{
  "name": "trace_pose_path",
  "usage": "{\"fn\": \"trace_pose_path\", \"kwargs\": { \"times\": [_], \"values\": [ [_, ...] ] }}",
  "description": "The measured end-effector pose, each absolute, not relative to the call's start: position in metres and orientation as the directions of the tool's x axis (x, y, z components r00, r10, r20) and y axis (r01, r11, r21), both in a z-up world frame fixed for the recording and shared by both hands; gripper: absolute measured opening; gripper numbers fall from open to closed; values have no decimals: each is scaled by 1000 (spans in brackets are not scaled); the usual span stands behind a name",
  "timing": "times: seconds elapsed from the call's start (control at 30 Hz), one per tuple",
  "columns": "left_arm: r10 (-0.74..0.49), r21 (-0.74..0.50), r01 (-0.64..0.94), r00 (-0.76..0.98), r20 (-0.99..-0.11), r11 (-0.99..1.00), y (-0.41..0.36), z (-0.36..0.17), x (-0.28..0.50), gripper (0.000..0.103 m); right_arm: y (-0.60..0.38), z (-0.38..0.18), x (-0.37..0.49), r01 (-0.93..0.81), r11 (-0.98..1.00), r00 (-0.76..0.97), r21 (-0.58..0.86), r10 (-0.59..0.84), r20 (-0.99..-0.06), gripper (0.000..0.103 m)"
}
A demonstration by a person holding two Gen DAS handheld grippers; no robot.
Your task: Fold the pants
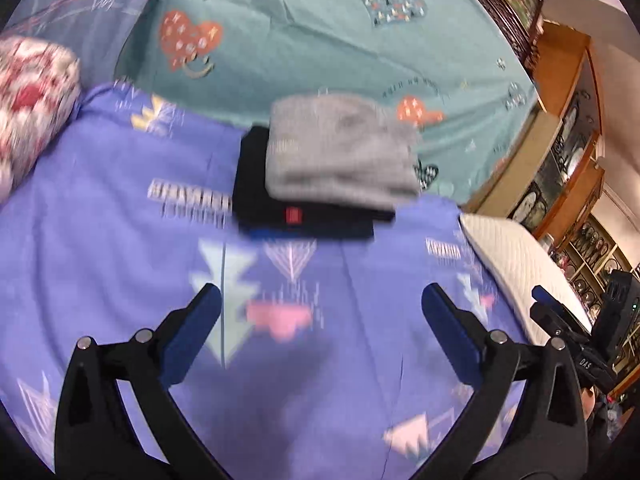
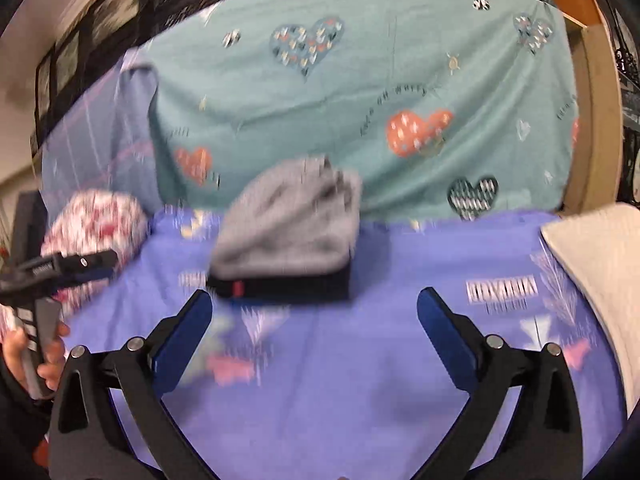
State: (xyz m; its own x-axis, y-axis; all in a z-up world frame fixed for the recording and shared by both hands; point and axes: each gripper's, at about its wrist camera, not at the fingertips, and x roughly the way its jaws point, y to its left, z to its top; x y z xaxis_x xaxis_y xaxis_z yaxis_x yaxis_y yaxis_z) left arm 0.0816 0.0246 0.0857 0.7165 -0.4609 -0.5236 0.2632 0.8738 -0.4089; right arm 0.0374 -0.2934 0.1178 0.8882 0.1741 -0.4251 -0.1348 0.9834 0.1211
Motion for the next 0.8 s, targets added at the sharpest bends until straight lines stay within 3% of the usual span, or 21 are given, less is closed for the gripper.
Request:
{"fn": "trace_pose_path", "kwargs": {
  "times": [0.1, 0.23, 0.37, 0.53, 0.8],
  "values": [
    [-368, -368, 178, 751, -549, 913, 24, 34, 42, 101, -289, 64, -15, -111, 987, 904, 120, 150, -400, 102],
    [-221, -209, 124, 804, -551, 970, 19, 19, 14, 101, -281, 23, -50, -65, 996, 913, 64, 85, -400, 102],
    [-134, -102, 99, 892, -432, 990, 15, 32, -10, 101, -272, 14, -67, -39, 999, 935, 0, 36, -352, 102],
    [-121, -23, 121, 912, -393, 992, 2, 35, -23, 101, -277, 4, -71, -37, 999, 934, 24, 43, -356, 102],
    [-37, 17, 50, 894, -446, 999, 1, 27, -32, 101, -275, 0, -65, 11, 1000, 926, 14, -5, -378, 102]
  ]
}}
